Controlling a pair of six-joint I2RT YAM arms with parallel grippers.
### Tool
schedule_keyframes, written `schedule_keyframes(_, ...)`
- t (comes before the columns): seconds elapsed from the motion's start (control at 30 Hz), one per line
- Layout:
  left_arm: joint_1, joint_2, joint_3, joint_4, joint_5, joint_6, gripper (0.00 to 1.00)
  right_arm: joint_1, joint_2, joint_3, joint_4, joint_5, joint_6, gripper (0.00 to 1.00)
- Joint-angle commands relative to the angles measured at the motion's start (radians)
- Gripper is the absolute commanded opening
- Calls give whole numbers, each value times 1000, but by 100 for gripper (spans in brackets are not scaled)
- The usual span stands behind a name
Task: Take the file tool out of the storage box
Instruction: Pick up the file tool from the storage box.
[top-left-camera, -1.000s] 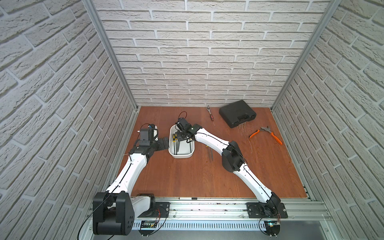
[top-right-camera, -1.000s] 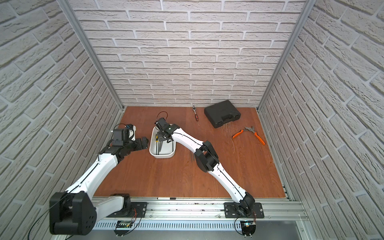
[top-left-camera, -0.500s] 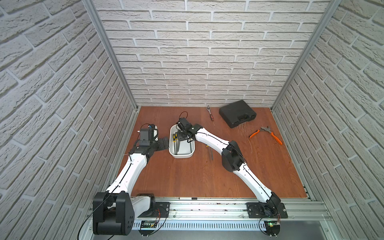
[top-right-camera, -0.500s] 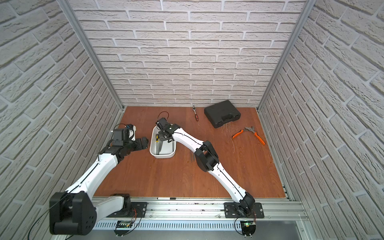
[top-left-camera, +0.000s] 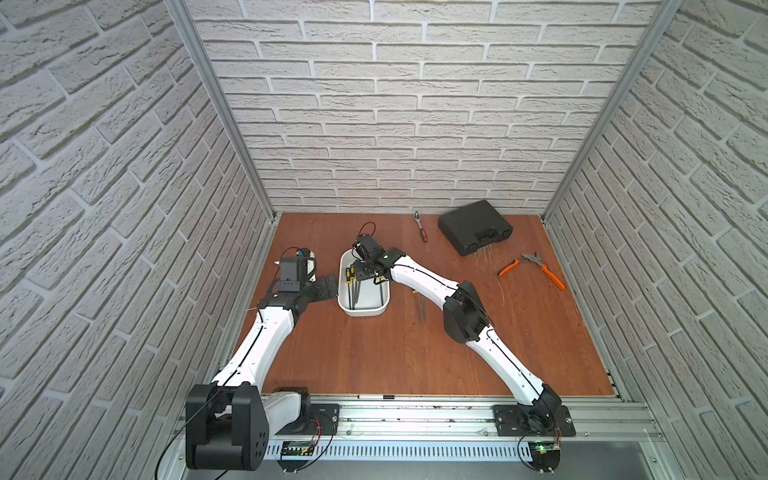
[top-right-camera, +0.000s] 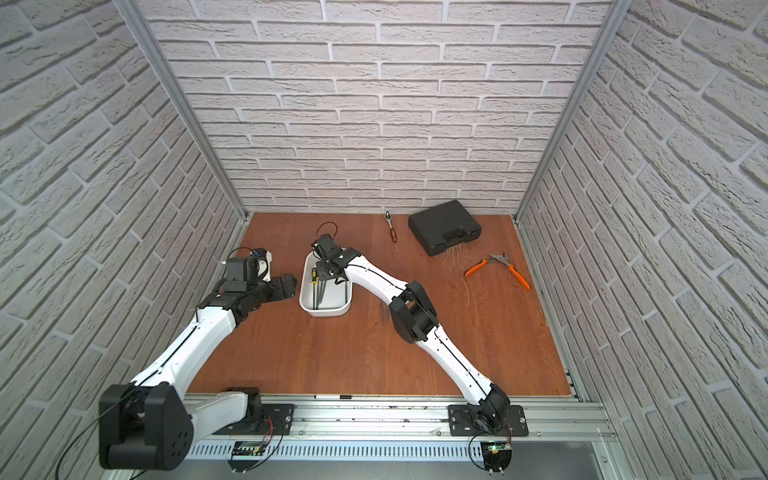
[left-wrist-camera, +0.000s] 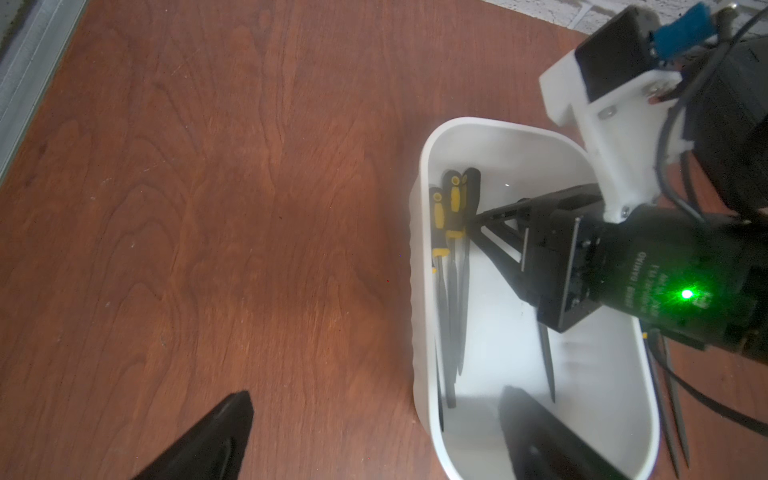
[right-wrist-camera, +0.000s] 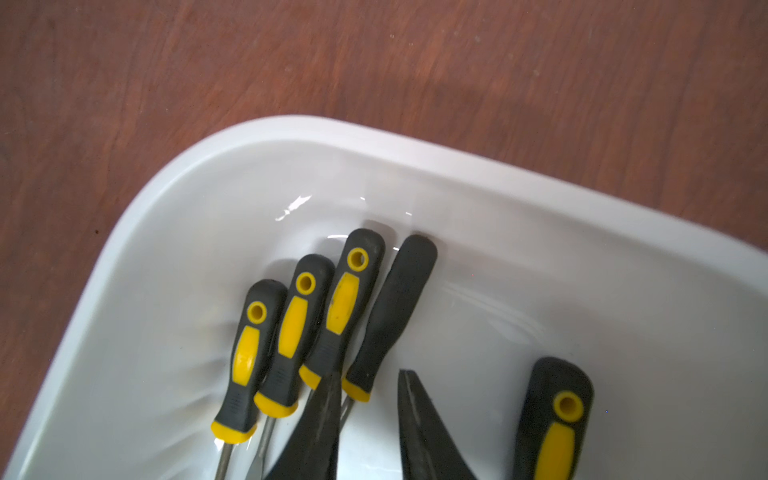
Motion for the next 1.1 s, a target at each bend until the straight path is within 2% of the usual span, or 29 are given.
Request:
schedule_keyframes(0.0, 6, -19, 3, 8, -4, 13, 98, -1, 3, 21, 29, -5, 13, 30)
schedule_keyframes(0.3, 6, -21, 3, 8, -7, 13, 98, -2, 40, 44, -8, -7, 21, 30)
schedule_keyframes(0.73, 6, -19, -5, 25, 1, 1, 98, -3, 11, 6, -57, 42, 1, 27)
schedule_keyframes(0.8, 6, -19, -6, 24, 2, 2, 98, -3, 14, 4, -49, 36, 4, 21)
schedule_keyframes(0.9, 6, -21, -5, 23, -1, 3, 99, -2, 14, 4, -36, 25, 13, 3)
schedule_keyframes(1.07, 6, -23, -5, 23, -2, 4, 99, 2, -25, -2, -12, 10, 5, 2)
